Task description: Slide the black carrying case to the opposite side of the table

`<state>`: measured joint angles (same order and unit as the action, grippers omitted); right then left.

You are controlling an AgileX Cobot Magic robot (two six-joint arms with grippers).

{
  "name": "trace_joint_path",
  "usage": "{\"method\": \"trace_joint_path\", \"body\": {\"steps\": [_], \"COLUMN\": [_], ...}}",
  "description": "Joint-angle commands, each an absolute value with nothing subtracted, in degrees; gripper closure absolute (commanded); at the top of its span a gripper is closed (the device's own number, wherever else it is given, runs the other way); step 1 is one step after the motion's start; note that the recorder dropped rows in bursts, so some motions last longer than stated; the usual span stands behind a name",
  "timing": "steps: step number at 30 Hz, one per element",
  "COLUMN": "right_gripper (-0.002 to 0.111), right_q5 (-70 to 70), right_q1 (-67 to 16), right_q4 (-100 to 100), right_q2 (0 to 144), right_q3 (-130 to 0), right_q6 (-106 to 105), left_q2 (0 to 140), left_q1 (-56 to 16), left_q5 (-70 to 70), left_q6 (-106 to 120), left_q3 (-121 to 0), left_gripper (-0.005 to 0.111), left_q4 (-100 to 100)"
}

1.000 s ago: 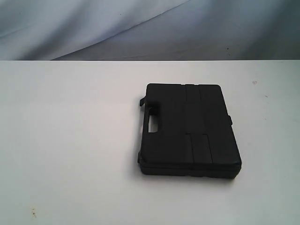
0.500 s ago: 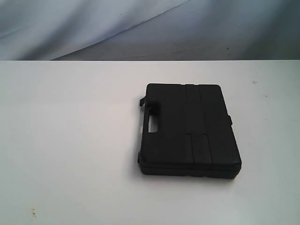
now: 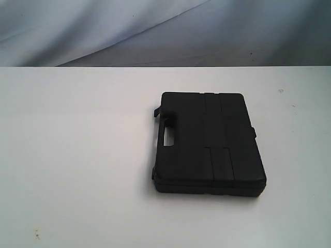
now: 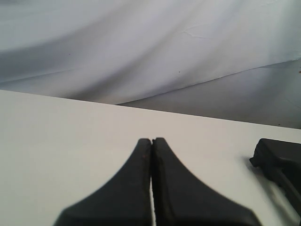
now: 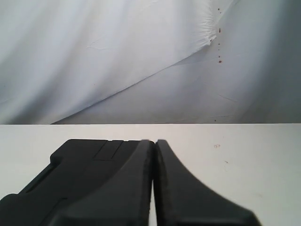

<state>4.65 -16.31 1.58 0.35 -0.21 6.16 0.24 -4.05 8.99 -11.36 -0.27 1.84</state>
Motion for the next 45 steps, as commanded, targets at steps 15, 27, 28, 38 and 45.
{"method": "trace_joint_path", "body": {"steps": [15,27,28,38,45], "right_gripper": [0.108,0.108,0.108,0.108,0.108], "right_q5": [5.27,6.84,6.84,6.76,6.76], "right_q1": [-8.15,-6.23,-6.23,-6.23,-6.23], "right_q4": [-6.53,-1.95,-1.95,-2.65,-2.88], "right_q2": [0.00,0.00,0.00,0.00,0.00], "right_q3": [0.00,0.00,0.00,0.00,0.00], "right_q6": [0.48,-1.01,-1.01,-1.01,-0.87], "left_q2": [0.00,0.00,0.00,0.00,0.00], "left_q1": [-4.24,-4.24,-4.24,-4.24,-4.24], "left_q5": [8.81,8.81,8.81,8.81,8.81], "left_q6": [-11.52,-11.52,-11.52,-11.52,-11.52], "left_q3": [0.00,0.00,0.00,0.00,0.00], "left_gripper": [0.107,0.107,0.107,0.107,0.107], "left_q4": [2.06,2.06,2.06,2.06,2.06]}}
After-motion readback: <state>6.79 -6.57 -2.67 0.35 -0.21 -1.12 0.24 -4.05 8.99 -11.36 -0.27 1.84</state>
